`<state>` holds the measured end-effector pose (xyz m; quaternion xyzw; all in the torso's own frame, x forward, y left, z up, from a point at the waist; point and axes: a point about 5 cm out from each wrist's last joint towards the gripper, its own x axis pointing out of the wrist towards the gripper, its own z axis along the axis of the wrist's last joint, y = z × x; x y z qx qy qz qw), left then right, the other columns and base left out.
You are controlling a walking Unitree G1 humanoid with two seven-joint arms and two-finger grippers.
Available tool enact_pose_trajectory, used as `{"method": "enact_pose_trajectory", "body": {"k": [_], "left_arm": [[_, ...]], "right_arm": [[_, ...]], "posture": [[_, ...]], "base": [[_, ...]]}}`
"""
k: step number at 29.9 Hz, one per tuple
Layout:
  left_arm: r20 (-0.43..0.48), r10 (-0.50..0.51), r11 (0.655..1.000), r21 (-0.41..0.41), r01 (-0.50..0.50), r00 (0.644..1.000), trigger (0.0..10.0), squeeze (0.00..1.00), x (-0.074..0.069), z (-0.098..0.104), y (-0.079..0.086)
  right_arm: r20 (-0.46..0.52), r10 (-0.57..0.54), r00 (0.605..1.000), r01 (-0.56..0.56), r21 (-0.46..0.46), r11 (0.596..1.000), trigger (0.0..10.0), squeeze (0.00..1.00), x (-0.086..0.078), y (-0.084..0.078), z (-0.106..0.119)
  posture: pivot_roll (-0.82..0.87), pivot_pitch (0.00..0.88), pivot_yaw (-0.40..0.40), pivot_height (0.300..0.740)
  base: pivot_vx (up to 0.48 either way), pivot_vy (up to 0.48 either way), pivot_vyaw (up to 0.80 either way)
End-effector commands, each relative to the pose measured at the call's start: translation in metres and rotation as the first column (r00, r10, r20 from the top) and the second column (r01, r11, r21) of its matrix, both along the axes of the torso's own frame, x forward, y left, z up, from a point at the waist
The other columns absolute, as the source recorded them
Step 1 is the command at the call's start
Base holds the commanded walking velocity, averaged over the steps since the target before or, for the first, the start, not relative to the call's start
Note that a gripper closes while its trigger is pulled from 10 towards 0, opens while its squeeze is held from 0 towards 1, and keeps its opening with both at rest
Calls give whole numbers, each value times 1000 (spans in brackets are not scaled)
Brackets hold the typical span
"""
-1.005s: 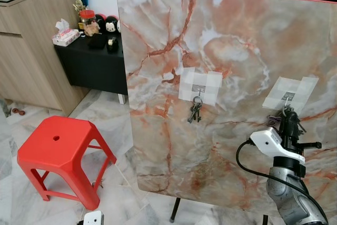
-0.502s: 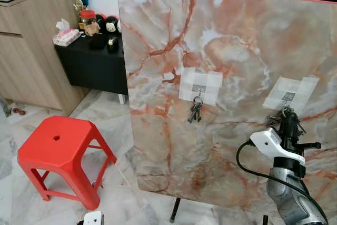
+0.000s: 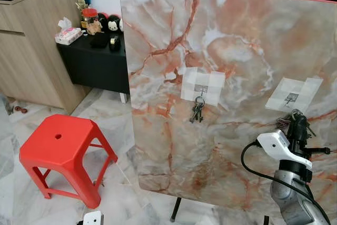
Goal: Hang keys on a hook
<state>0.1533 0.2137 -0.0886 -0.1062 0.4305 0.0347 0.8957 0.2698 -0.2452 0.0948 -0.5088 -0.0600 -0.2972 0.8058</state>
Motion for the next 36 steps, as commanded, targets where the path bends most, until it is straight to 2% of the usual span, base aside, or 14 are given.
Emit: {"method": "enact_pose_trajectory", "body": {"k": [1, 18, 36], "left_arm": [[-24, -18, 1000, 3, 18, 1000, 10000, 0, -3, -2, -1], [-43, -20, 1000, 1, 21, 999, 10000, 0, -4, -4, -9], [-35, -22, 1000, 1, 22, 999, 10000, 0, -2, -4, -9]], "right_arm": [[50, -13, 999, 12, 9, 1000, 10000, 0, 1, -2, 10], [6, 9, 1000, -9, -5, 1000, 10000, 0, 11, 2, 10], [-30, 50, 998, -50, -19, 999, 10000, 0, 14, 10, 7]], "posture": [[103, 0, -66, 740], [102, 0, -66, 740], [102, 0, -66, 740]], "base": [[0, 0, 0], [0, 0, 0], [0, 0, 0]]}}
